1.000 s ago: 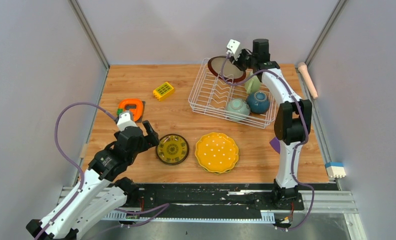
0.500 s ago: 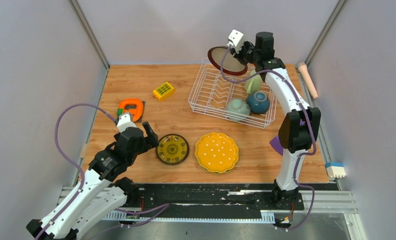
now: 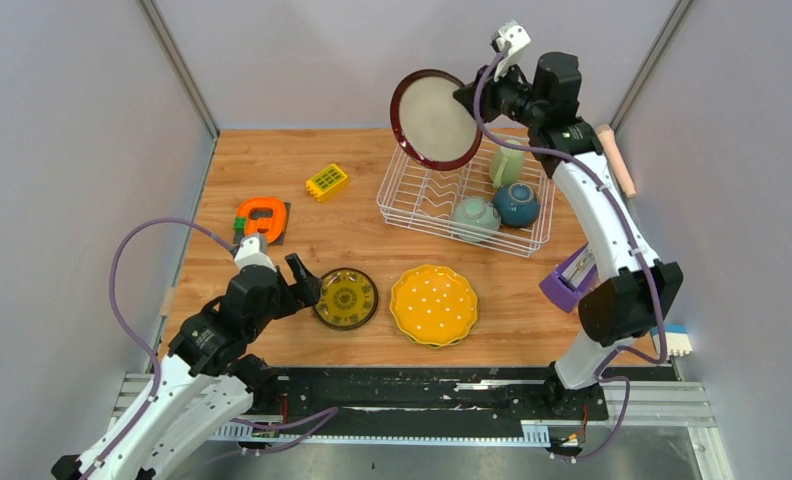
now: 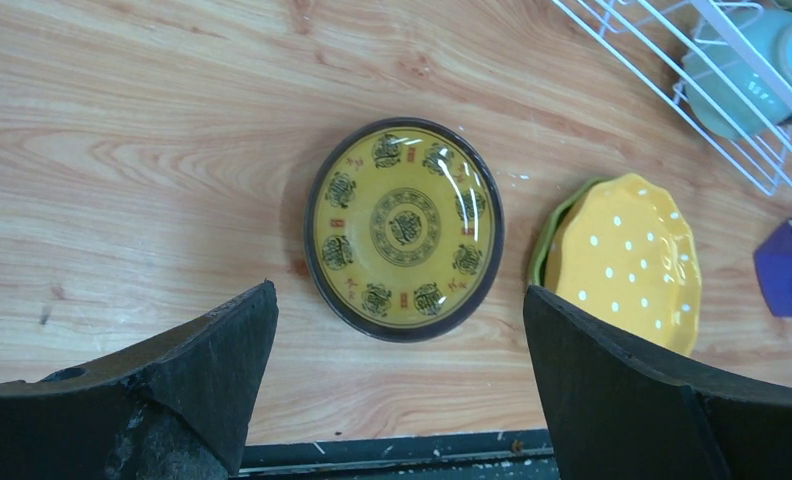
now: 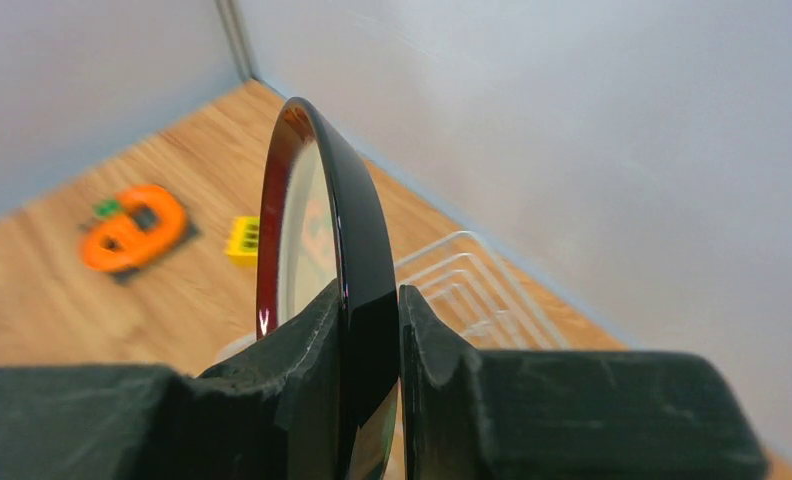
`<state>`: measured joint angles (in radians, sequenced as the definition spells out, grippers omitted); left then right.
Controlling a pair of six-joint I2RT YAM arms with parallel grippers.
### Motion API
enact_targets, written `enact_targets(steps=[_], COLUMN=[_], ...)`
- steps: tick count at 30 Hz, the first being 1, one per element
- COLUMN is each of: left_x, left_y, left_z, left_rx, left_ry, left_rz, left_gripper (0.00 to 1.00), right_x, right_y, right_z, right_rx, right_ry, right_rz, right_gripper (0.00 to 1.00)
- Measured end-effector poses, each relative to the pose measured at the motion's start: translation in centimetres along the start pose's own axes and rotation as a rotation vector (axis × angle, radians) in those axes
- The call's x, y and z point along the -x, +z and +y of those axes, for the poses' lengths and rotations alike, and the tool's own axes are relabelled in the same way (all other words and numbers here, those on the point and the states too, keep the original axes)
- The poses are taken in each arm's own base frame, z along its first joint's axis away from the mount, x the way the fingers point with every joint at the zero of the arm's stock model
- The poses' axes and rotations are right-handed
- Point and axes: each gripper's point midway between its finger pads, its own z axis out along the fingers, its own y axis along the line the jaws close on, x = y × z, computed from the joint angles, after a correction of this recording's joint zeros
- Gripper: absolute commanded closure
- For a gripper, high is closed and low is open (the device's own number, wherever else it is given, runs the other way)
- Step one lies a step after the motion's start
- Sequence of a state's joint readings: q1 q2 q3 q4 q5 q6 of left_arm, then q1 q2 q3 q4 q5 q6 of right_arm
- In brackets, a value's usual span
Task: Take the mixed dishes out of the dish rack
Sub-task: Pick up the plate from the dish rack, then place the plate at the center of the board.
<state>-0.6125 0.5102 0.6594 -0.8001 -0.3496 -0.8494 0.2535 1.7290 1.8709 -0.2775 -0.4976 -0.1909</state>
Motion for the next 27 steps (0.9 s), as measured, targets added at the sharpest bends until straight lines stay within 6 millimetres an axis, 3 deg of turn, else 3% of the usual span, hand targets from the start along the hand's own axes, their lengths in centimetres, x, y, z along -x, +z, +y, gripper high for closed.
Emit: enact_targets(steps=[5, 10, 15, 17, 23, 27], left_x=[-0.4, -0.4, -0.5, -0.5, -0.7, -0.9], left_y=[-1.0, -2.2, -3.2, -3.6, -4.0, -4.1], left_z=[-0.8, -1.7, -2.5, -2.9, -3.4, -3.6], left_rx=[-0.079, -0.164, -0.24, -0.268, -0.309, -0.322], left_ry=[-0.015, -0.029, -0.028, -0.027, -0.019, -0.017], left_rz=[0.012, 0.007, 0.013, 0.011, 0.02, 0.032], left_gripper=[0.0, 0.0, 0.0, 0.0, 0.0, 0.0], right_x=[1.8, 0.4, -4.6, -7.8, -16.1, -20.0], right_y=[-3.5, -6.6, -8.7, -9.8, -13.3, -16.0], right_z=[4.5, 10.8, 17.4, 19.1, 20.3, 20.4], right_rx=[0.025, 0.062, 0.11, 0.09, -0.095, -0.21], right_ry=[0.311, 0.538, 0.746, 0.835, 1.04, 1.131], right_rz=[-0.057, -0.047, 0.066, 0.131, 0.247, 0.276], right_gripper=[1.0, 1.0, 1.0, 1.0, 1.0, 1.0])
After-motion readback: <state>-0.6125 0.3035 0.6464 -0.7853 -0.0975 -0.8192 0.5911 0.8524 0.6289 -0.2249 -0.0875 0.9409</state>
